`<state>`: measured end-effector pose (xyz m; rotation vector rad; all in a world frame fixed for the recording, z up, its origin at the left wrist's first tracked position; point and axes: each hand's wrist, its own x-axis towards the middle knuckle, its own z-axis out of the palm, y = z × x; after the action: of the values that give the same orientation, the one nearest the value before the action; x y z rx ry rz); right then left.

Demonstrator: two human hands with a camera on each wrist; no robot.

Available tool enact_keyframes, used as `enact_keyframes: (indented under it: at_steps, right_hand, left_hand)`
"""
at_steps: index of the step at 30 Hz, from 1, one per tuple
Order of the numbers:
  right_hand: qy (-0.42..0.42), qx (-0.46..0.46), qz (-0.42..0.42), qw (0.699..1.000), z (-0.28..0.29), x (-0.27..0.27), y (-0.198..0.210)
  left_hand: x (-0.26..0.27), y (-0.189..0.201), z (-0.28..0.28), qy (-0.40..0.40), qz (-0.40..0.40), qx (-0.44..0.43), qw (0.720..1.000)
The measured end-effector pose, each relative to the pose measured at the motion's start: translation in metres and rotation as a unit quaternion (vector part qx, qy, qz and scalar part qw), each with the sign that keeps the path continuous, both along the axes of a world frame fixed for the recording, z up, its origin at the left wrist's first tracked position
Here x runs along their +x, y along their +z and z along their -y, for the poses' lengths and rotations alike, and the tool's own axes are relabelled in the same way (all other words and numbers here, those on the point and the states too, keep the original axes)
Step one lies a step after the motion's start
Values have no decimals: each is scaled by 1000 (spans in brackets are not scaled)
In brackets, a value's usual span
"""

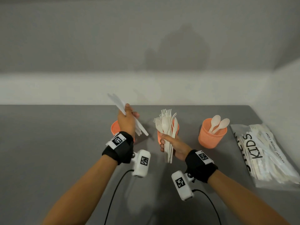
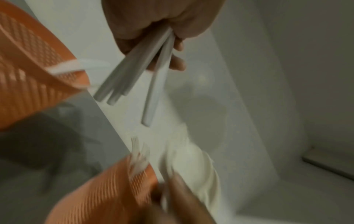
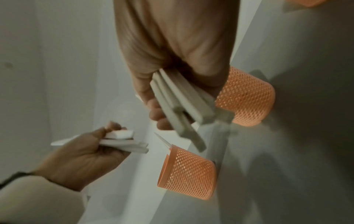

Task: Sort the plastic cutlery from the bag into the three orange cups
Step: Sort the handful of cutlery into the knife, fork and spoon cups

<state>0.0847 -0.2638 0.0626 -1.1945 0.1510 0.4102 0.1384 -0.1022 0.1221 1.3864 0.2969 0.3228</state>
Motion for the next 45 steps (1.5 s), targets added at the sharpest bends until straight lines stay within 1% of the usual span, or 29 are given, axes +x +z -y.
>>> enact_keyframes:
  at_steps: [1,2,5,8,11,15,17,19,22,24,26,27,28,29,30,31,32,33,34,35,36,37,38,40,41,43,45]
  right_hand:
    - [2,-10,9,1000,2,1,0]
    - [5,-26,17,1000,4,1,1]
    - [13,-56,25,998,8,0,5]
    - [18,-31,32,999,9,1,10]
    - [13,-18,31,999,9,1,14]
    - [7,-10,31,999,11,2,16]
    - [1,-8,25,1000,11,2,15]
    - [0,-9,14,1000,10,2,14]
    - [-3,5,-6,1000,9,2,10]
    - [-2,21,-20,1000,7,2,9]
    - [0,29,-29,999,4,2,9]
    - [4,27,-30,999,2,1,9]
    - [11,26,-26,999,-1,0,9]
    - [19,28,-20,999,-4,-1,10]
    - [27,31,-11,999,-7,-2,10]
    - [35,37,-3,999,-9,-3,9]
    - [44,45,2,998,-12,-4,9]
    - [53,51,2,997,-14,-4,9]
    - [63,52,-2,997,-16,-5,10]
    - [75,52,-7,996,-17,-7,11]
    - [87,48,-11,995,-19,-8,12]
    - [96,42,-17,994,-19,-10,14]
    - [104,39,-23,994,-20,-12,15]
    - [114,41,-37,992,-18,-15,17]
    - [120,43,-43,991,-16,-16,19]
    - [132,29,-46,990,-12,-17,22]
    - [120,-2,-35,992,-9,-18,22]
  left_hand:
    - [4,2,-8,3,3,-23,1000]
    - [8,5,-17,8,7,-27,1000]
    - [23,16,-38,49,21,40,998]
    - [40,17,-51,90,53,79,991]
    - [50,1,-51,91,39,120,988]
    - [51,-34,-47,52,-26,154,986]
    - [50,-53,-48,27,-59,181,981]
    - [47,-63,-50,15,-64,220,973]
    - [42,-62,-49,29,-31,293,955]
    - [37,-52,-48,54,4,317,947]
    - [31,-39,-44,67,75,327,940]
    - [25,-31,-39,61,111,316,940]
    - [19,-25,-34,49,141,289,946]
    - [11,-19,-27,26,151,249,956]
    - [3,-13,-19,-10,142,204,969]
    - [-5,-12,-11,-60,115,163,978]
    - [-11,-12,-3,-128,77,127,981]
    - [-16,-15,4,-205,31,94,974]
    - [-21,-18,9,-276,-13,74,958]
    - [-25,-24,13,-337,-43,68,938]
    - [-28,-28,16,-379,-57,62,922]
    - [-32,-31,19,-400,-63,55,913]
    - [-35,-32,23,-408,-72,38,909]
    - [-36,-32,29,-408,-103,-2,907]
    - [-35,-32,32,-403,-110,-8,908]
    - [-36,-27,39,-384,-115,26,916]
    - [-36,-23,48,-348,-107,78,928]
